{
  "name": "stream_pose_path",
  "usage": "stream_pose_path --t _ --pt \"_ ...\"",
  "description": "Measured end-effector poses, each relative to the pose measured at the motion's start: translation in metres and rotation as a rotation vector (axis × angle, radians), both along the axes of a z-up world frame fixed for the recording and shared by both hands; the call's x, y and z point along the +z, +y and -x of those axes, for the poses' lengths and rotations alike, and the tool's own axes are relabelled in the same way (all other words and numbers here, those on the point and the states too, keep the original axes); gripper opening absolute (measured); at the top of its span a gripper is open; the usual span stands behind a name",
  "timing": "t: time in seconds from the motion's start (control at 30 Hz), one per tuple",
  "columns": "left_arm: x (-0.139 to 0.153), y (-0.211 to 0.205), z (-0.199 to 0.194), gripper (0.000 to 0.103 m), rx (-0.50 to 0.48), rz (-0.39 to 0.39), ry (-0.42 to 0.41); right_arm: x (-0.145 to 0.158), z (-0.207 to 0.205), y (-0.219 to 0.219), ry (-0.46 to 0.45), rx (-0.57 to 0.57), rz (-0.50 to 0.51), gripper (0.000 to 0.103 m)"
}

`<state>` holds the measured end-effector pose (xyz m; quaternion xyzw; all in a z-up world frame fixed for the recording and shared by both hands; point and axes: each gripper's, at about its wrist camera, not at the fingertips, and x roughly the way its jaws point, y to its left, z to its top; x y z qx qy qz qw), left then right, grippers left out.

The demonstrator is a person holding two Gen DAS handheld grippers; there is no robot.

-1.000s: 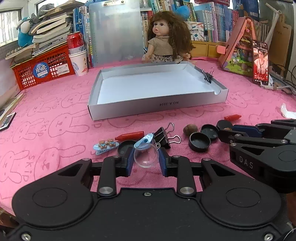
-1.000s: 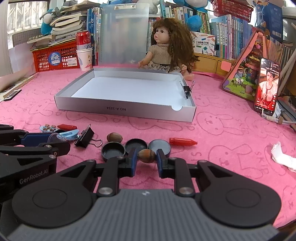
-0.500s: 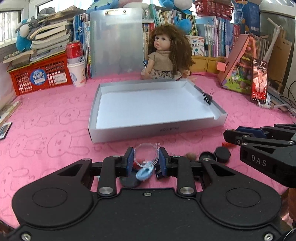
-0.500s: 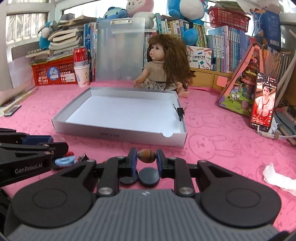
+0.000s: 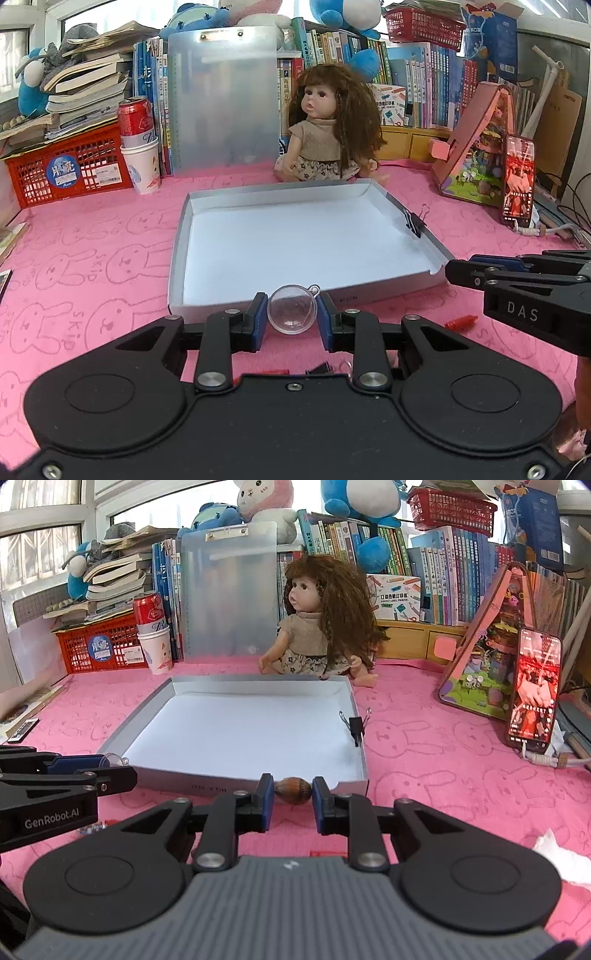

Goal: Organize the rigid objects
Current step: 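Carry the acorn with the right tool while the left tool carries the ball over the white tray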

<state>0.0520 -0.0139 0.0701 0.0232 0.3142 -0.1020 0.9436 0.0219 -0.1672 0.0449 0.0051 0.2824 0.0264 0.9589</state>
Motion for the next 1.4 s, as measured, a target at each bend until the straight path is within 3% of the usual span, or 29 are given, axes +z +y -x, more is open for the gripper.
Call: stream_pose_path --t 0.73,1.4 --pt "0.013 -0.002 -0.082 0.027 0.018 -0.003 0.044 0.022 -0.072 -0.006 -0.012 0.031 -0.019 0.027" --pt "-0.02 0.001 -0.153 0.027 0.06 0.032 0.15 -0.008 -0.143 0.001 0.106 0.056 -0.049 0.027"
